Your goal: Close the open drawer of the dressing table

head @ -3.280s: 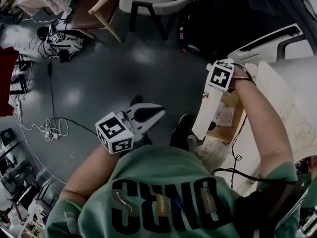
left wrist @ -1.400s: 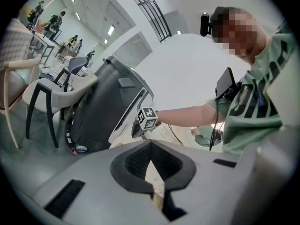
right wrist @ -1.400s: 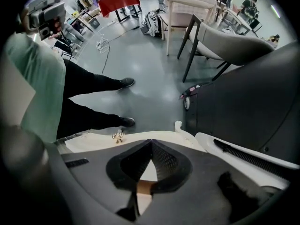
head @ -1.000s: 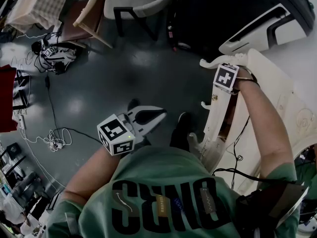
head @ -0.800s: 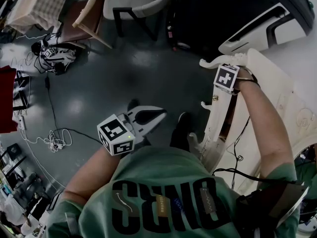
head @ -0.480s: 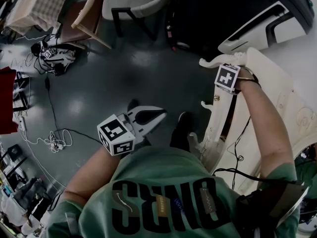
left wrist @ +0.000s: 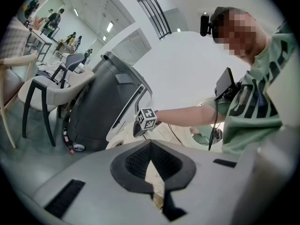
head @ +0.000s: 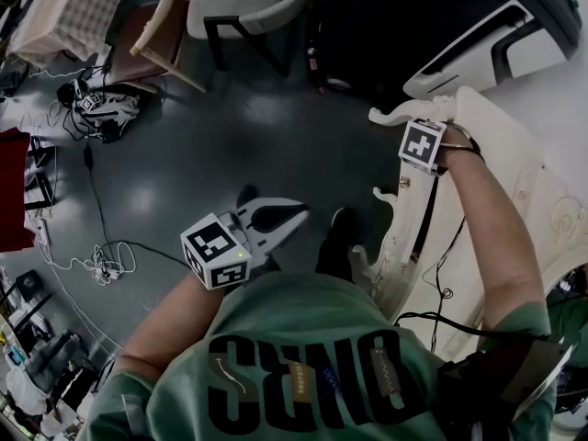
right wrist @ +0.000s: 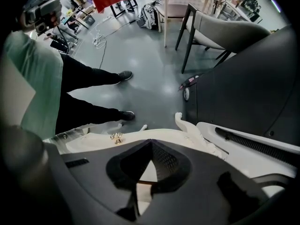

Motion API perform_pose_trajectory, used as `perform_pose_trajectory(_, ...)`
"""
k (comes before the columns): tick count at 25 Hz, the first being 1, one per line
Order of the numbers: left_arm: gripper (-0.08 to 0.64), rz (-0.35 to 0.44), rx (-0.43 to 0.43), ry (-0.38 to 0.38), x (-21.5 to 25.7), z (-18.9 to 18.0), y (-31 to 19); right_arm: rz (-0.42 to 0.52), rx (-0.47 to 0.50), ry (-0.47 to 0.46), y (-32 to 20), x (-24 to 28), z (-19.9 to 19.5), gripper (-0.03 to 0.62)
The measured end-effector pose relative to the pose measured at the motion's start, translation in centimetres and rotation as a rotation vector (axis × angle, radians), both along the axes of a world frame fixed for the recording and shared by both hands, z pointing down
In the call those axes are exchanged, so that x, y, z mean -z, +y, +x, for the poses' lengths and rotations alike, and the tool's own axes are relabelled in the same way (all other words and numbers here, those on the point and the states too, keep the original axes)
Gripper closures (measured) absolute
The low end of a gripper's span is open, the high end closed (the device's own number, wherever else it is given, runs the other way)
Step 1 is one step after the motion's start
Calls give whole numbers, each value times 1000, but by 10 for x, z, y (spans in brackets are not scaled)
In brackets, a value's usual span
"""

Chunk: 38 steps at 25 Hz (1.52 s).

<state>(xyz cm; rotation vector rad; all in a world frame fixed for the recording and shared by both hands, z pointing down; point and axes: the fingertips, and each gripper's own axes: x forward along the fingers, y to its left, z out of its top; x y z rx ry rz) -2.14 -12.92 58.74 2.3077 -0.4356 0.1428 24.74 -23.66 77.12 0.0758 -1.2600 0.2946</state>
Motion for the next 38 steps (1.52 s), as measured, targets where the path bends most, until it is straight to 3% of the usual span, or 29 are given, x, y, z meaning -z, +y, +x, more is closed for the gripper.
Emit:
perform_pose_trajectory(12,552,-12,-10,3,-1,5,1,-29,-1,30,7,-4,13,580)
perform_pose_trajectory(38,552,-38,-18,8,-10,8,-3,-149,73,234,17,-9,49,580)
